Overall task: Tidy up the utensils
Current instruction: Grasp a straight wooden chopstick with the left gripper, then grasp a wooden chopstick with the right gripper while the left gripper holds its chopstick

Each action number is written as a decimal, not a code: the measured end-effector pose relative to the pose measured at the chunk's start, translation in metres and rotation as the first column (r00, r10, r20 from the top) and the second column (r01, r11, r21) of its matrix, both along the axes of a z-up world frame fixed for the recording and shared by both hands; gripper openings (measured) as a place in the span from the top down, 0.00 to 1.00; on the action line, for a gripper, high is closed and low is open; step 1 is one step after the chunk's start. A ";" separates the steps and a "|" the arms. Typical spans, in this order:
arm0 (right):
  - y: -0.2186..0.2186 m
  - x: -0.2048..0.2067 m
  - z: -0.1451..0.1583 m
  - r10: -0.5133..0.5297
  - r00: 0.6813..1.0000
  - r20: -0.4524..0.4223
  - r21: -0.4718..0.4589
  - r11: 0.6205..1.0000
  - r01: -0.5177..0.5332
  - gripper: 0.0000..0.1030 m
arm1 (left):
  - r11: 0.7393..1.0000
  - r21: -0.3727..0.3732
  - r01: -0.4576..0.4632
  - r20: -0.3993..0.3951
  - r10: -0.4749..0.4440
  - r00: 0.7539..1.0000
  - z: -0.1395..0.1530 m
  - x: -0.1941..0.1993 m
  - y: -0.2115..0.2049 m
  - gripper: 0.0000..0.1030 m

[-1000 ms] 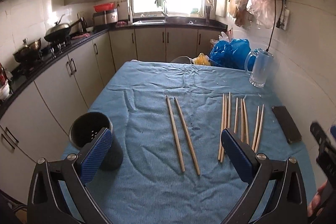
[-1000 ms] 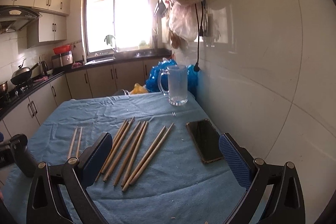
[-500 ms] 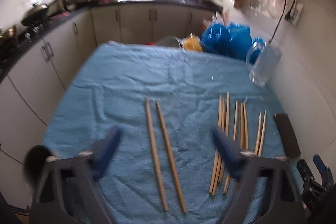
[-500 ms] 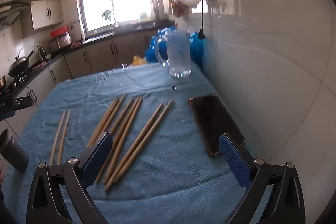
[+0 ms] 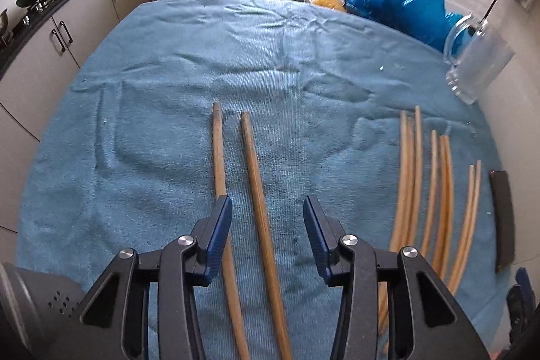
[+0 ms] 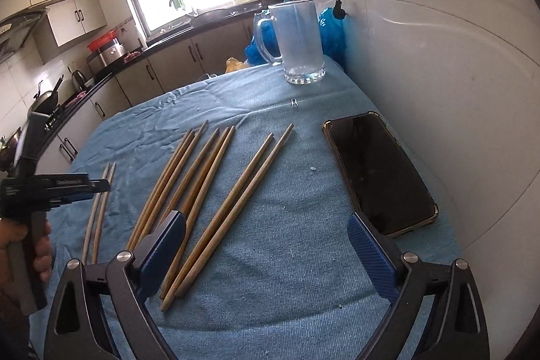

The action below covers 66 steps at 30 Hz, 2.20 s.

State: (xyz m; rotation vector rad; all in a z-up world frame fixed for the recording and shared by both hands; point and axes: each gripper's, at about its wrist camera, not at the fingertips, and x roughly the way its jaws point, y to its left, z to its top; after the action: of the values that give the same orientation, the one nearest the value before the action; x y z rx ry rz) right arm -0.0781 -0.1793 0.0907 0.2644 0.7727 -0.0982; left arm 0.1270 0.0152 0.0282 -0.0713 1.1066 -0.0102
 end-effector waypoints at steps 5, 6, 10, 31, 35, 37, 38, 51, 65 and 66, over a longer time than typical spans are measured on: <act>-0.001 0.000 -0.001 0.001 1.000 0.002 0.011 1.000 -0.001 0.04 | 0.998 0.058 0.012 -0.007 -0.011 1.000 -0.010 0.000 -0.010 0.72; -0.001 0.000 -0.001 0.002 1.000 0.004 0.013 1.000 -0.002 0.04 | 0.998 0.063 0.014 -0.003 -0.013 1.000 -0.010 -0.001 -0.012 0.79; -0.001 0.002 -0.001 0.003 1.000 0.004 0.017 1.000 -0.003 0.04 | 0.999 0.022 0.035 -0.014 -0.035 0.999 -0.007 -0.009 -0.015 0.93; -0.032 0.116 -0.032 0.018 0.975 -0.220 0.188 0.982 0.025 0.63 | 0.990 -0.123 0.063 -0.107 -0.077 0.991 -0.010 -0.049 -0.029 0.93; -0.028 0.133 -0.042 -0.001 0.955 -0.296 0.124 0.992 0.039 0.76 | 0.991 -0.124 0.054 -0.110 -0.068 0.992 -0.010 -0.043 -0.031 0.93; -0.025 0.139 -0.042 -0.009 0.950 -0.312 0.083 0.996 0.037 0.76 | 0.991 -0.125 0.043 -0.112 -0.058 0.992 -0.010 -0.040 -0.031 0.93; -0.023 0.143 -0.041 -0.014 0.945 -0.326 0.061 0.998 0.036 0.76 | 0.992 -0.125 0.033 -0.113 -0.047 0.992 -0.010 -0.038 -0.030 0.93; -0.013 0.176 -0.041 -0.020 0.905 -0.426 -0.054 0.999 -0.004 0.93 | 0.977 -0.211 0.042 -0.094 -0.063 0.994 -0.010 -0.036 -0.026 0.93; 0.000 0.057 0.019 0.063 0.988 -0.144 0.108 0.993 -0.048 0.93 | 0.933 -0.317 0.168 0.165 -0.120 0.979 0.065 -0.120 -0.017 0.93; 0.003 0.050 0.024 0.073 0.990 -0.124 0.116 0.992 -0.058 0.93 | 0.932 -0.313 0.182 0.195 -0.124 0.973 0.072 -0.131 -0.016 0.93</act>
State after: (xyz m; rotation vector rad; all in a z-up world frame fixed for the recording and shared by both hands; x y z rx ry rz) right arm -0.0282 -0.1763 0.1143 0.3418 0.9150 -0.0095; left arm -0.0037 -0.0005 0.1003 -0.2793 0.9253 -0.3383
